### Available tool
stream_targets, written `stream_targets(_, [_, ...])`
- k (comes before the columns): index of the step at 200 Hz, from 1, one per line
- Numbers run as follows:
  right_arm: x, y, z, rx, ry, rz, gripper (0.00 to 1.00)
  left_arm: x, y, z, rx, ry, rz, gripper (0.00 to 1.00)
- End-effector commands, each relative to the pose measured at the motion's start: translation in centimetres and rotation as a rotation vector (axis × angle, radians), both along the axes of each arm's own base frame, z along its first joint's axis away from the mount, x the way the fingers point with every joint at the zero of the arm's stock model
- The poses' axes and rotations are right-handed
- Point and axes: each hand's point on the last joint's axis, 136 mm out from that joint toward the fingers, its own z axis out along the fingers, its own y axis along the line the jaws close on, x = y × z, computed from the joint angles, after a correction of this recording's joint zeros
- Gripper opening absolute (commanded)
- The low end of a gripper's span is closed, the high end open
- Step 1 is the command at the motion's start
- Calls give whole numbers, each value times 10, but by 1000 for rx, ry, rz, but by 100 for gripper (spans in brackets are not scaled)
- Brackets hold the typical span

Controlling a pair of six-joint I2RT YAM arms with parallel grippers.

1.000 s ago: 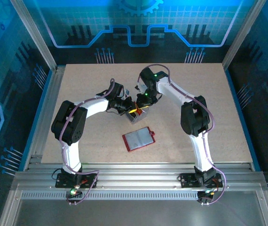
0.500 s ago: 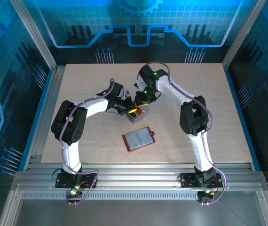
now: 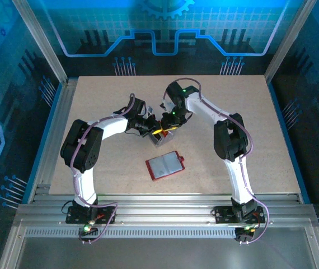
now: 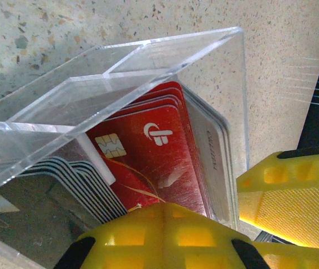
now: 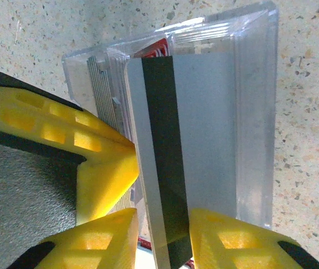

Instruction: Put the credit cards into the card holder

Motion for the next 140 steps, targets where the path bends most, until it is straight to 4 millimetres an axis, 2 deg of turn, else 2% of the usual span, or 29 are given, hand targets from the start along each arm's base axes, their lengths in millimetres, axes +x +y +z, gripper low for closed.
stream_targets(1, [-10, 9, -6, 43, 50, 25, 30, -19, 30, -49, 119, 147, 65, 1])
stream_targets(51, [-7, 11, 13, 58, 8, 27, 23, -20, 31, -51, 120, 148, 65, 1])
stream_targets(140, [-8, 17, 26, 93, 8, 38, 25, -19, 30, -52, 120, 151, 64, 1])
